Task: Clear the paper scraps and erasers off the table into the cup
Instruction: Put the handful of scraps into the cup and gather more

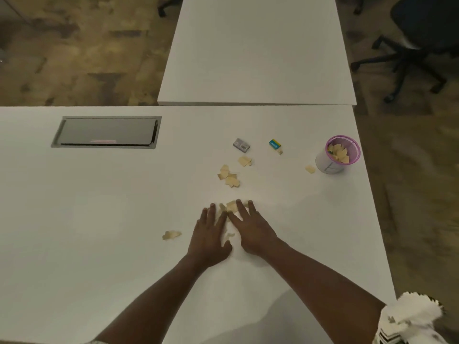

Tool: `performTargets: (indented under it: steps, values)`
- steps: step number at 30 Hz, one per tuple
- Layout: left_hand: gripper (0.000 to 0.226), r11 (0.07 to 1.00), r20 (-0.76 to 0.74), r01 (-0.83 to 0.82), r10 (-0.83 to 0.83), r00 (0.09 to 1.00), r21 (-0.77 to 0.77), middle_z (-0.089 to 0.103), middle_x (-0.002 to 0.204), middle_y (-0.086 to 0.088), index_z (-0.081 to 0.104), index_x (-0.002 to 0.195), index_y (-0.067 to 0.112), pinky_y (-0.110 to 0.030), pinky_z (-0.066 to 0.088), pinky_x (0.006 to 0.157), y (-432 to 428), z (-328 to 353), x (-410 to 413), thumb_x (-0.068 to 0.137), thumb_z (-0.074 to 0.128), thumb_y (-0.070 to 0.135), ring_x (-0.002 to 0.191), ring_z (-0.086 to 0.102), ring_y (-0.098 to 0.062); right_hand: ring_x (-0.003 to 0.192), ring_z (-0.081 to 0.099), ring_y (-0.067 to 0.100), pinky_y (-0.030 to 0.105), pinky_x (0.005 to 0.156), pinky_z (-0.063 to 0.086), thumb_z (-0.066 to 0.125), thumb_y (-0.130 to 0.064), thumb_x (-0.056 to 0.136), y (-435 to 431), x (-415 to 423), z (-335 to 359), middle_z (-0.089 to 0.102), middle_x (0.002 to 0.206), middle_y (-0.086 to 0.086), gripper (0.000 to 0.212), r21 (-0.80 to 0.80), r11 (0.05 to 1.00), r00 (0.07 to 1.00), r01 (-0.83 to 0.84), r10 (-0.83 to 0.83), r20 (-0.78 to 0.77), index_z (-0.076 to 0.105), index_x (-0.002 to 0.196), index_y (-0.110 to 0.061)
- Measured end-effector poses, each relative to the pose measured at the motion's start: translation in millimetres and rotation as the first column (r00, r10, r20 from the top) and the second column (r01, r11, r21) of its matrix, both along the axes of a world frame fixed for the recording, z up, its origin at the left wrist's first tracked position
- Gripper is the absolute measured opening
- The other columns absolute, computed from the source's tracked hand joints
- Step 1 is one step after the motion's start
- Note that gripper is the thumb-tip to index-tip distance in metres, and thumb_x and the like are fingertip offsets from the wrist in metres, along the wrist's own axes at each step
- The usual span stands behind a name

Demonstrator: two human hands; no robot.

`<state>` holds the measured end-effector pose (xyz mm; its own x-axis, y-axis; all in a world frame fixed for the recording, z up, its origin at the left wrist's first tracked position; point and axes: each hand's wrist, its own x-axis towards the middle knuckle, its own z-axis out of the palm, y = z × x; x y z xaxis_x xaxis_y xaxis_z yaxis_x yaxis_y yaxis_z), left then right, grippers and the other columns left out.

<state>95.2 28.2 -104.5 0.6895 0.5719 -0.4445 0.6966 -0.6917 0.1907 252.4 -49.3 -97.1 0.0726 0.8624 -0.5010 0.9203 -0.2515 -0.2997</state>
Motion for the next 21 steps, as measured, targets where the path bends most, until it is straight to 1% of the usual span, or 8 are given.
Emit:
performTargets:
  steps: [2,4,8,10,12,16,19,21]
  values:
    - [0.081,1.0,0.038,0.019,-0.018,0.999,-0.02,0.004,0.167,-0.017,0.014,0.159,0.015,-0.043,0.023,0.124,-8.6,2.3,-0.8,0.088,0.05,0.029,0.154,0.007,-0.037,0.153,0.0,0.039,0.049,0.108,0.041,0.036,-0.006,0.1,-5.4,-2.1,2.2,-0.004,0.168,0.009,0.065,0.022,1.0,1.0,0.008,-0.008,-0.003,0.013,0.158,-0.022]
    - [0.067,0.999,0.07,0.032,-0.03,0.997,-0.027,0.013,0.165,-0.018,0.022,0.157,0.013,-0.041,0.039,0.115,-14.9,4.3,-2.5,0.095,0.045,0.017,0.151,0.017,-0.037,0.152,0.01,0.036,0.049,0.102,0.048,0.032,-0.012,0.104,-13.1,-5.3,3.6,0.006,0.166,0.011,0.053,0.039,0.999,1.0,0.017,-0.017,-0.001,0.023,0.155,-0.018]
    - [0.051,0.996,0.071,0.084,-0.084,0.994,-0.005,0.037,0.152,-0.013,0.036,0.15,0.015,-0.037,0.055,0.09,-24.3,7.0,-6.2,0.101,0.045,0.022,0.135,0.038,-0.03,0.126,0.045,0.038,0.048,0.092,0.05,0.041,-0.011,0.1,-24.3,-13.8,7.9,0.041,0.142,0.015,0.037,0.039,0.986,0.983,0.165,-0.161,-0.083,0.047,0.137,-0.009]
    - [0.038,0.996,0.098,0.091,-0.093,0.991,0.016,0.048,0.134,-0.008,0.049,0.136,0.015,-0.037,0.055,0.079,-27.8,8.0,-7.9,0.099,0.047,0.022,0.121,0.047,-0.027,0.113,0.05,0.035,0.045,0.082,0.051,0.042,-0.01,0.099,-27.5,-17.5,10.3,0.048,0.13,0.014,0.028,0.065,0.984,0.985,0.169,-0.165,-0.059,0.052,0.126,-0.009]
    - [0.027,0.994,0.122,0.102,-0.105,0.987,0.031,0.051,0.12,-0.006,0.054,0.122,0.015,-0.038,0.054,0.074,-29.6,8.9,-8.8,0.097,0.047,0.02,0.111,0.051,-0.026,0.112,0.05,0.031,0.043,0.076,0.051,0.038,-0.013,0.101,-30.7,-18.2,9.8,0.048,0.129,0.01,0.025,0.117,0.988,0.994,0.102,-0.105,0.017,0.053,0.121,-0.012]
    - [0.015,0.998,0.137,0.06,-0.059,0.989,-0.002,0.051,0.112,-0.006,0.054,0.109,0.014,-0.04,0.052,0.074,-27.5,9.8,-5.5,0.097,0.045,0.017,0.104,0.049,-0.024,0.112,0.05,0.029,0.043,0.076,0.05,0.036,-0.015,0.101,-33.9,-15.3,5.3,0.051,0.126,0.008,0.026,0.147,0.988,0.995,0.053,-0.064,0.072,0.055,0.12,-0.014]
    - [0.011,0.997,0.201,-0.054,0.062,0.978,-0.048,0.052,0.098,-0.003,0.056,0.094,0.015,-0.038,0.05,0.072,-24.9,12.8,0.0,0.094,0.045,0.016,0.094,0.051,-0.022,0.105,0.054,0.029,0.039,0.076,0.049,0.04,-0.01,0.099,-29.3,-9.0,3.7,0.055,0.115,0.008,0.02,0.152,0.974,0.985,0.17,-0.171,-0.002,0.057,0.109,-0.014]
    - [0.014,0.972,0.286,-0.184,0.219,0.933,-0.144,0.052,0.087,0.0,0.059,0.084,0.015,-0.033,0.045,0.066,-23.9,16.1,4.5,0.09,0.045,0.012,0.083,0.053,-0.021,0.092,0.062,0.031,0.035,0.068,0.05,0.049,-0.008,0.092,-26.5,-5.7,9.0,0.061,0.101,0.009,0.015,0.126,0.904,0.908,0.409,-0.389,-0.155,0.062,0.096,-0.013]
